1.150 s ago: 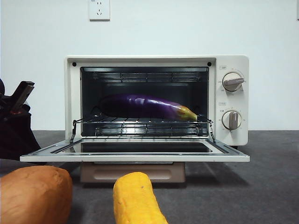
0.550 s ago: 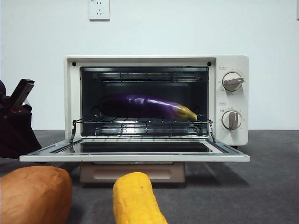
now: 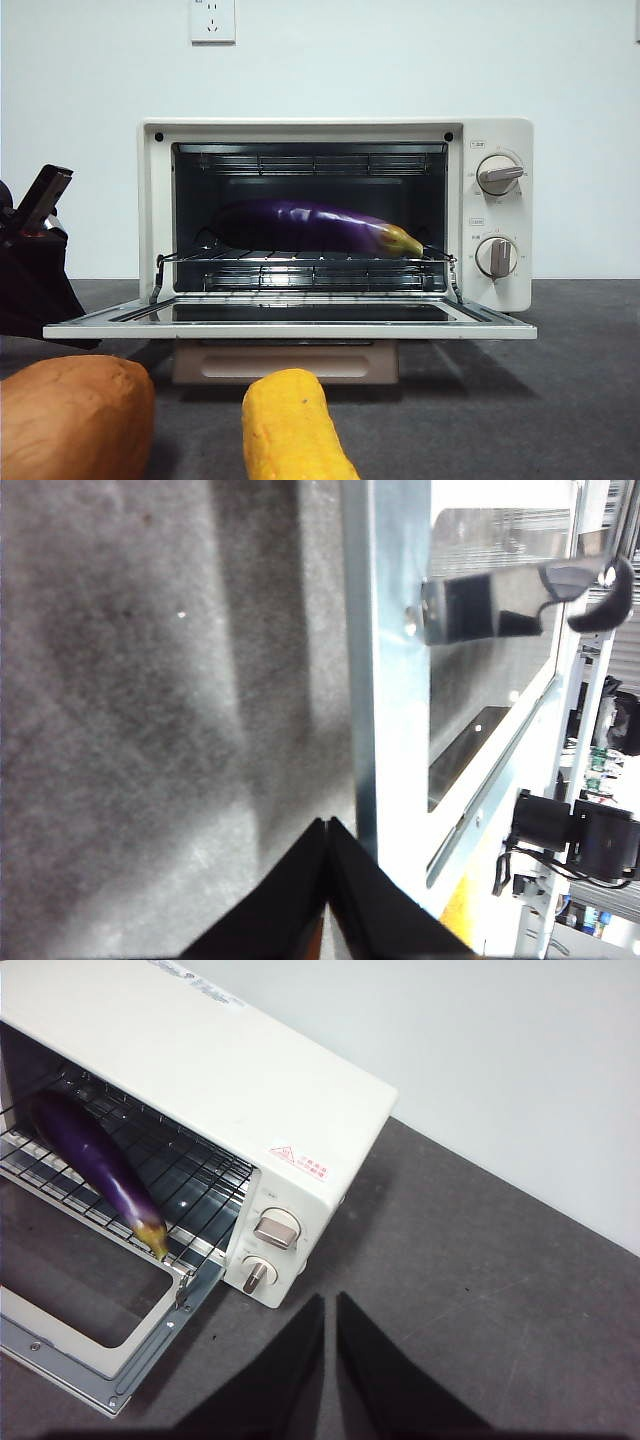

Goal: Take the eggplant from the table,put the eggplant in the oven

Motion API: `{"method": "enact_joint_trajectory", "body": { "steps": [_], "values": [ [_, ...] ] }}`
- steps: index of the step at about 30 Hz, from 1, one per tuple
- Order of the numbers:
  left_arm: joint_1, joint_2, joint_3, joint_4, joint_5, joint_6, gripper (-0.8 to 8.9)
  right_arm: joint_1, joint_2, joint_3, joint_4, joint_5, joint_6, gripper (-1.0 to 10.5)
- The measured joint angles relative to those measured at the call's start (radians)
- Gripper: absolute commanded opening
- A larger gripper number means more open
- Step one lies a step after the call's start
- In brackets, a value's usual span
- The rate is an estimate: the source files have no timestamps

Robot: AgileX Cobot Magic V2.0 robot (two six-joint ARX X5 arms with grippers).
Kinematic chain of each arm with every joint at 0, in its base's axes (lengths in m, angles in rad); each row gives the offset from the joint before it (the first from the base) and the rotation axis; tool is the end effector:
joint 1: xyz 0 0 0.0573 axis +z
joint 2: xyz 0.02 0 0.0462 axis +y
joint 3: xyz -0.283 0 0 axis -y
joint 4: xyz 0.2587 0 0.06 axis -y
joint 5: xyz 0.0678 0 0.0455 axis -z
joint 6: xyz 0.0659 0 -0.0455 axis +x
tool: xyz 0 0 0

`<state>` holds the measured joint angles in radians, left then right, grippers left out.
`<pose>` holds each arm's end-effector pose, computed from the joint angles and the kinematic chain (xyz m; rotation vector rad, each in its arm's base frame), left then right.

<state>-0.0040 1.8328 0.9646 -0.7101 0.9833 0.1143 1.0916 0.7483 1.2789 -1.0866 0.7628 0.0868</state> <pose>0.3053 -0.0561 0.1139 -0.6798 1.3837 -0.8423 0.0881 0.0708 0.4178 -0.3615 0.3477 0.3045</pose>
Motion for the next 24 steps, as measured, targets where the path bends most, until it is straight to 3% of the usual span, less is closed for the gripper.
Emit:
{"method": "enact_joint_trajectory", "body": {
  "steps": [12,24],
  "values": [
    [0.000,0.006,0.084,-0.072,0.034,-0.001,0.06,0.000,0.000,0.000,0.000,0.000,0.000,0.0],
    [-0.011,0.006,0.356,-0.118,0.091,-0.002,0.06,0.000,0.000,0.000,0.000,0.000,0.016,0.0]
  ]
}}
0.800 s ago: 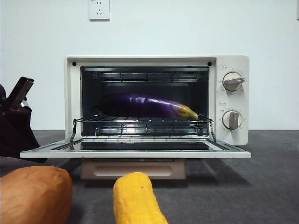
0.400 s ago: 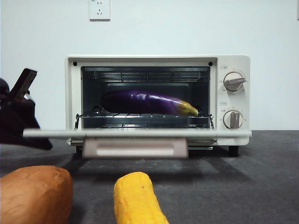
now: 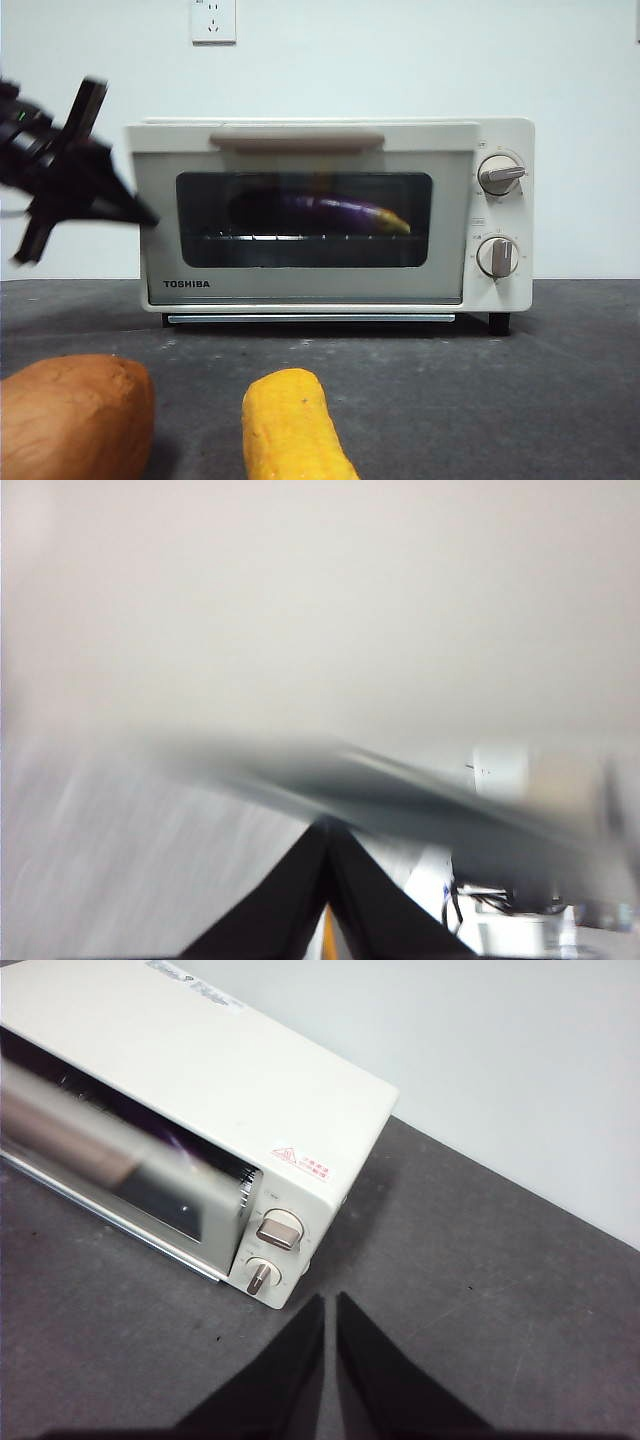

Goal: Take the eggplant from the table,put the eggplant in the oven

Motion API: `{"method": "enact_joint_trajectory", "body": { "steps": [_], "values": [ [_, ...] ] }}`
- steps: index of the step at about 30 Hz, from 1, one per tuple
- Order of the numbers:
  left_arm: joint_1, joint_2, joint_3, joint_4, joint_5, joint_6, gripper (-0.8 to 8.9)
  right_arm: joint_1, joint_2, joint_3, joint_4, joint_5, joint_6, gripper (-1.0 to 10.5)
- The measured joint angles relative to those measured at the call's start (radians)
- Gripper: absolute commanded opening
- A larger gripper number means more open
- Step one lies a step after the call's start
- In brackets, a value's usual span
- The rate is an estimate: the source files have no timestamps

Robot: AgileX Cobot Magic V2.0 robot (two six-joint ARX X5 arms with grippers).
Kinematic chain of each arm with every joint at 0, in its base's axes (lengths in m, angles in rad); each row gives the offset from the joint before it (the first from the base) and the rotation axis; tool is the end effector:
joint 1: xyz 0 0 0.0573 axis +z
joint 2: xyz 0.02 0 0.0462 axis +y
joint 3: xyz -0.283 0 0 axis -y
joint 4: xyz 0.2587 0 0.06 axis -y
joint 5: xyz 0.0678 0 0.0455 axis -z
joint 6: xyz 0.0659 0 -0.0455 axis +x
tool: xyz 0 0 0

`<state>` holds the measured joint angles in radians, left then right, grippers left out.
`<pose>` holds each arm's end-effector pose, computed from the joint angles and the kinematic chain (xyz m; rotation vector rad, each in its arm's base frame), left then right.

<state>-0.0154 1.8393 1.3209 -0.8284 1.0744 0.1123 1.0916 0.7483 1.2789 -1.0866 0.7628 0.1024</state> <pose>0.3706 -0.0637 0.2036 -0.6206 1.1531 -0.9741 0.0881 0.0708 0.4178 -0.3462 0.3499 0.3017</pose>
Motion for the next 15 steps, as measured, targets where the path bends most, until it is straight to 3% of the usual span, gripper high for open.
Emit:
{"method": "enact_joint_trajectory", "body": {
  "steps": [9,15],
  "values": [
    [-0.003,-0.005,0.118,-0.025,-0.005,-0.026,0.07,0.000,0.002,-0.009,0.005,-0.001,0.000,0.0],
    [-0.008,-0.121,0.130,-0.043,-0.083,-0.026,0.07,-0.002,0.014,-0.058,0.048,-0.001,0.000,0.0]
  ]
}}
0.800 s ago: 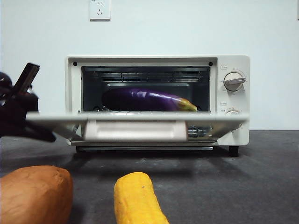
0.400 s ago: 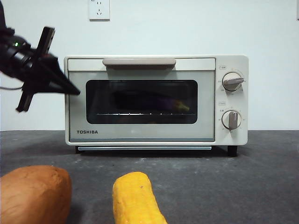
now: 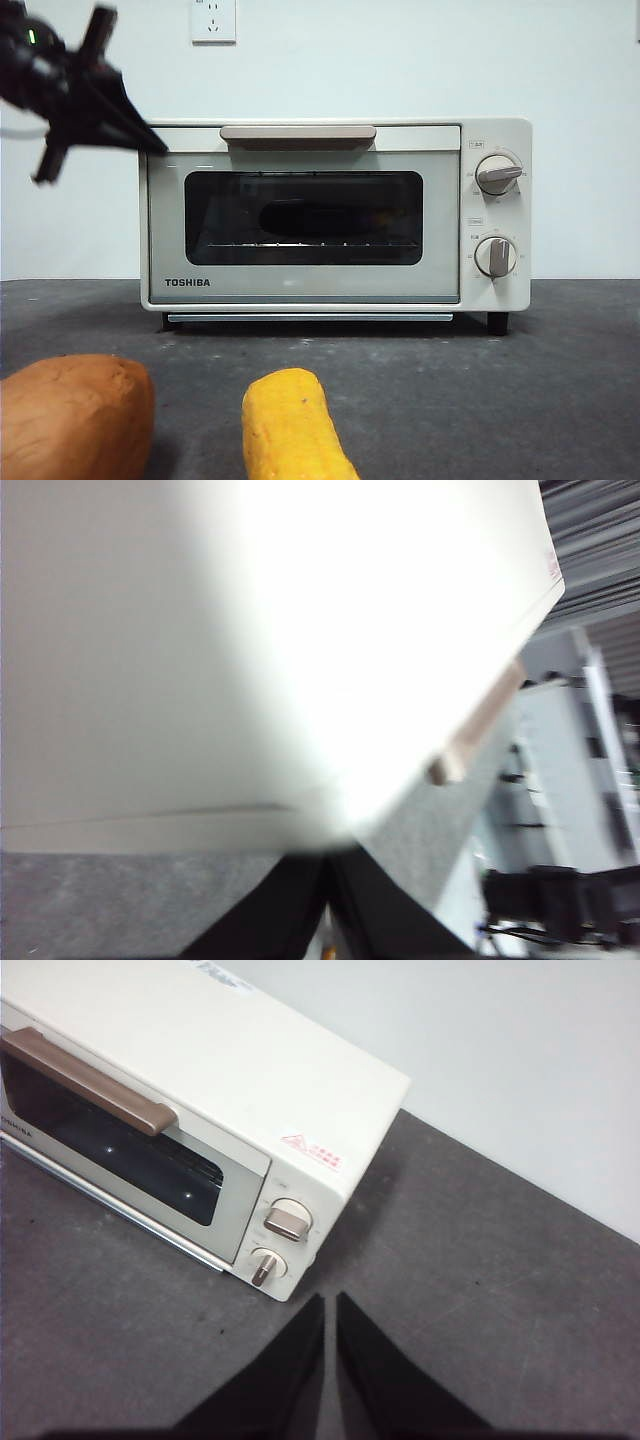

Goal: Take the eggplant from the table,put the eggplant in the oven

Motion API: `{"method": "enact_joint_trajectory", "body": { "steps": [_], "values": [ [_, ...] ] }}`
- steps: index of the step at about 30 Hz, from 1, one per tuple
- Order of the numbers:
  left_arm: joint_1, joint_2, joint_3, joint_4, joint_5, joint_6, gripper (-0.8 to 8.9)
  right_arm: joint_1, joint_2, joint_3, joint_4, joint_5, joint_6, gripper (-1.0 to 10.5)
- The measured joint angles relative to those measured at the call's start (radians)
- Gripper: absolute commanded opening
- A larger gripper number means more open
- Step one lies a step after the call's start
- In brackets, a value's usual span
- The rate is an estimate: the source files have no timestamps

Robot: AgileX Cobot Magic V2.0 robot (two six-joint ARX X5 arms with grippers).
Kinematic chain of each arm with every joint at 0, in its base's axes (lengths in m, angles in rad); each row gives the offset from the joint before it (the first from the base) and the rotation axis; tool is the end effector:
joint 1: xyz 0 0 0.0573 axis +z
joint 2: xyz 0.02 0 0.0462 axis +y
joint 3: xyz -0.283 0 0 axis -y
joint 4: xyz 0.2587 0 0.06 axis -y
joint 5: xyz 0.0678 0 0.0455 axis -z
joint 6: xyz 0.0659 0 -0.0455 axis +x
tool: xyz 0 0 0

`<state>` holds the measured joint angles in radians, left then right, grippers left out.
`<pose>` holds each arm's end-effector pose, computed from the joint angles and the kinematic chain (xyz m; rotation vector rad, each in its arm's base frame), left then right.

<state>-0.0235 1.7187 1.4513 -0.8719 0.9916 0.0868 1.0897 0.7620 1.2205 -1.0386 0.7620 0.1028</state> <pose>0.3691 -0.0638 0.2786 -0.4789 1.0049 -0.9402 0.0946 0.0829 0.4039 -0.3647 0.3648 0.2989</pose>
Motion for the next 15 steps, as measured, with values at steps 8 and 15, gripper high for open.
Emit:
{"method": "enact_joint_trajectory", "body": {
  "steps": [8,15],
  "values": [
    [-0.074,-0.274,0.001,0.003,-0.312,0.000,0.07,-0.085,0.000,-0.152,0.135,-0.109,0.001,0.0],
    [-0.191,-0.517,-0.103,0.172,-0.591,-0.031,0.07,-0.271,-0.001,-0.306,0.329,-0.370,0.003,0.0]
  ]
}}
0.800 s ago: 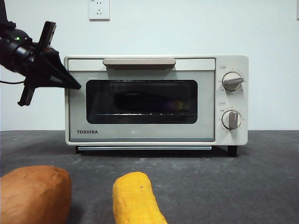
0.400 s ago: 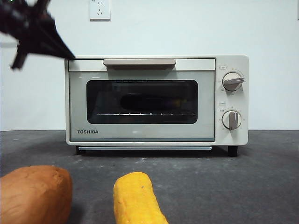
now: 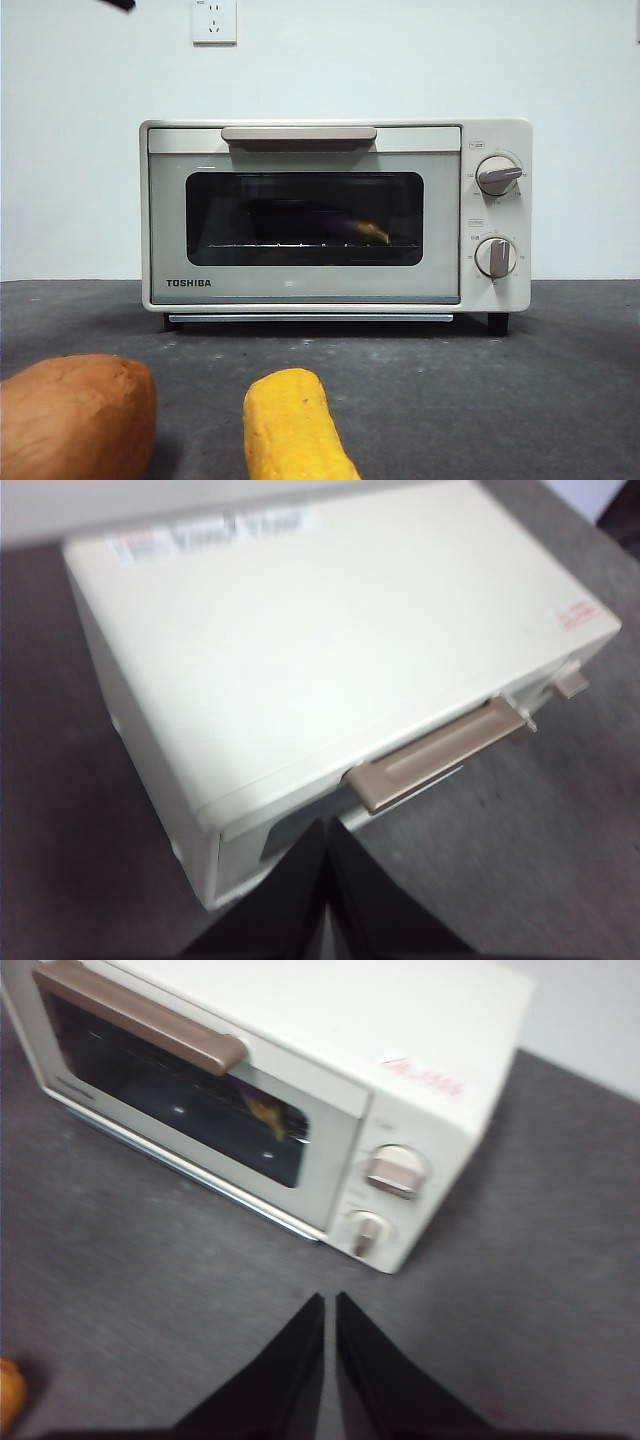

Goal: Take the eggplant from the table,put the eggplant in the oven

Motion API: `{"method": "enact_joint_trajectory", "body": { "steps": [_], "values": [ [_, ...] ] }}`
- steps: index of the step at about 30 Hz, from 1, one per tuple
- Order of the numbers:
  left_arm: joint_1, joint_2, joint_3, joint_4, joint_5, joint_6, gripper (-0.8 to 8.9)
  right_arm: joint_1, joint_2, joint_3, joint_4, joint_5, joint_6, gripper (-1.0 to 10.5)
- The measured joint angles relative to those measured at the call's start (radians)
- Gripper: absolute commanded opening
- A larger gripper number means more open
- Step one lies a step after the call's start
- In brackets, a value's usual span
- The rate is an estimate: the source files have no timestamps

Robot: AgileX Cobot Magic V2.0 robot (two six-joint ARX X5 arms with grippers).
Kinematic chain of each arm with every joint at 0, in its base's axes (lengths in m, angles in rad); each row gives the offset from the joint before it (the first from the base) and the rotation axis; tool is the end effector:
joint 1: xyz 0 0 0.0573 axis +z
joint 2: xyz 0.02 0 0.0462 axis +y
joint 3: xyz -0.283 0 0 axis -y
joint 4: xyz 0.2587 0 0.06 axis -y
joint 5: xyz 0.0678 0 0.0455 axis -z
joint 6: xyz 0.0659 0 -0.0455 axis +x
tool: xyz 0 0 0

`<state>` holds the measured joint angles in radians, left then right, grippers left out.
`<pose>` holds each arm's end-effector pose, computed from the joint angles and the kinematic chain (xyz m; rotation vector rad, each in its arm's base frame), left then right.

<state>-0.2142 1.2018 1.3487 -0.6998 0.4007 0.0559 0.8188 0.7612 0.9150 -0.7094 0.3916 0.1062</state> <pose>0.2627 -0.0834 0.3972 0.0005 0.5421 -0.6143 0.1351 0.1076 0.3297 -0.2157 0.4806 0.3901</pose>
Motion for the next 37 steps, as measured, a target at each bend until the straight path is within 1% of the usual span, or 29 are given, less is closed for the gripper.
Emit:
{"method": "enact_joint_trajectory", "body": {
  "steps": [4,6,11,13,15,17,20,32,34,37],
  "values": [
    [-0.064,-0.147,-0.190,0.161,-0.110,-0.049,0.07,-0.079,-0.003,-0.154,0.217,-0.137,0.002,0.0],
    [-0.087,-0.213,-0.287,0.223,-0.152,-0.071,0.07,-0.099,-0.003,-0.236,0.332,-0.176,0.003,0.0],
    [-0.132,-0.399,-0.557,0.340,-0.238,-0.119,0.07,-0.121,-0.003,-0.455,0.663,-0.182,0.003,0.0],
    [-0.142,-0.447,-0.624,0.358,-0.248,-0.132,0.07,-0.121,-0.002,-0.527,0.795,-0.182,0.003,0.0],
    [-0.148,-0.481,-0.663,0.351,-0.249,-0.142,0.07,-0.121,-0.002,-0.565,0.873,-0.179,0.003,0.0],
    [-0.151,-0.494,-0.665,0.323,-0.248,-0.149,0.07,-0.121,-0.002,-0.580,0.895,-0.166,0.002,0.0],
    [-0.150,-0.496,-0.665,0.326,-0.248,-0.152,0.07,-0.121,-0.003,-0.581,0.900,-0.153,-0.001,0.0],
    [-0.151,-0.496,-0.665,0.324,-0.248,-0.152,0.07,-0.121,-0.003,-0.581,0.901,-0.151,-0.005,0.0],
    [-0.152,-0.515,-0.665,0.301,-0.249,-0.152,0.07,-0.121,-0.003,-0.581,0.901,-0.151,-0.004,0.0],
    [-0.146,-0.611,-0.670,0.258,-0.249,-0.144,0.08,-0.121,-0.003,-0.581,0.901,-0.150,-0.005,0.0]
  ]
}}
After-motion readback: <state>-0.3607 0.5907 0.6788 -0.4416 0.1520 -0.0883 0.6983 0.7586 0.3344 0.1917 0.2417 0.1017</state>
